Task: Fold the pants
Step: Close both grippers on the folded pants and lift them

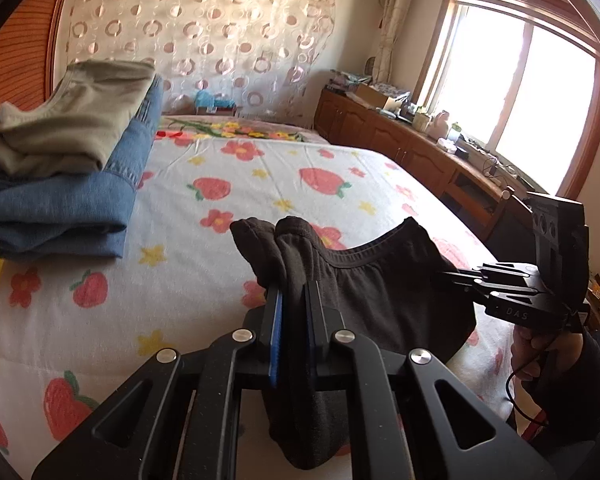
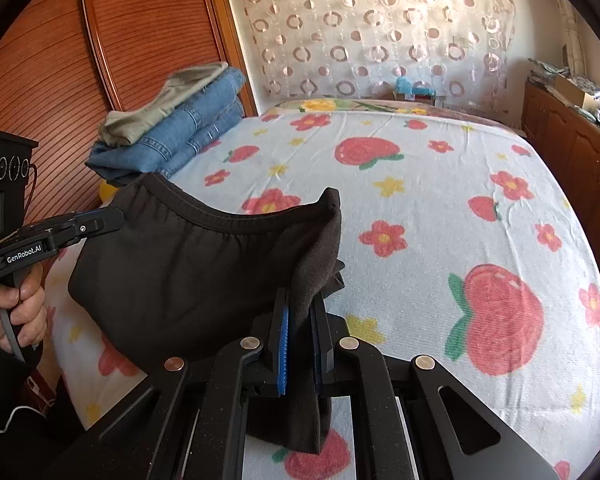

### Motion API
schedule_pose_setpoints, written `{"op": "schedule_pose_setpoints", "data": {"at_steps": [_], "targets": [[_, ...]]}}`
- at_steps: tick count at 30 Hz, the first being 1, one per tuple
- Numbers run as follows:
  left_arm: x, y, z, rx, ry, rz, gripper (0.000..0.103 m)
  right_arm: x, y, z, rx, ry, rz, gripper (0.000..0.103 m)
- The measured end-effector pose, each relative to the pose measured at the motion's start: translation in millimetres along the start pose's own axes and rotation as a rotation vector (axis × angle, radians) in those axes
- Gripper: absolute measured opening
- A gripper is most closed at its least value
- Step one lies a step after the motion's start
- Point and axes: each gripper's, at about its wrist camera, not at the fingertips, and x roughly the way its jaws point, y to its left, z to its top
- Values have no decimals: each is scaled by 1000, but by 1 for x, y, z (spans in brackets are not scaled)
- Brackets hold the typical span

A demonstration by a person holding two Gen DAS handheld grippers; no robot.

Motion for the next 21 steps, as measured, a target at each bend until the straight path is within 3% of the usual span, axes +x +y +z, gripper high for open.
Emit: {"op": "schedule_pose_setpoints", "data": {"at_steps": [21], "targets": [[-33, -40, 35, 96, -119, 7, 10, -60, 7, 10, -45, -144, -30, 8]]}}
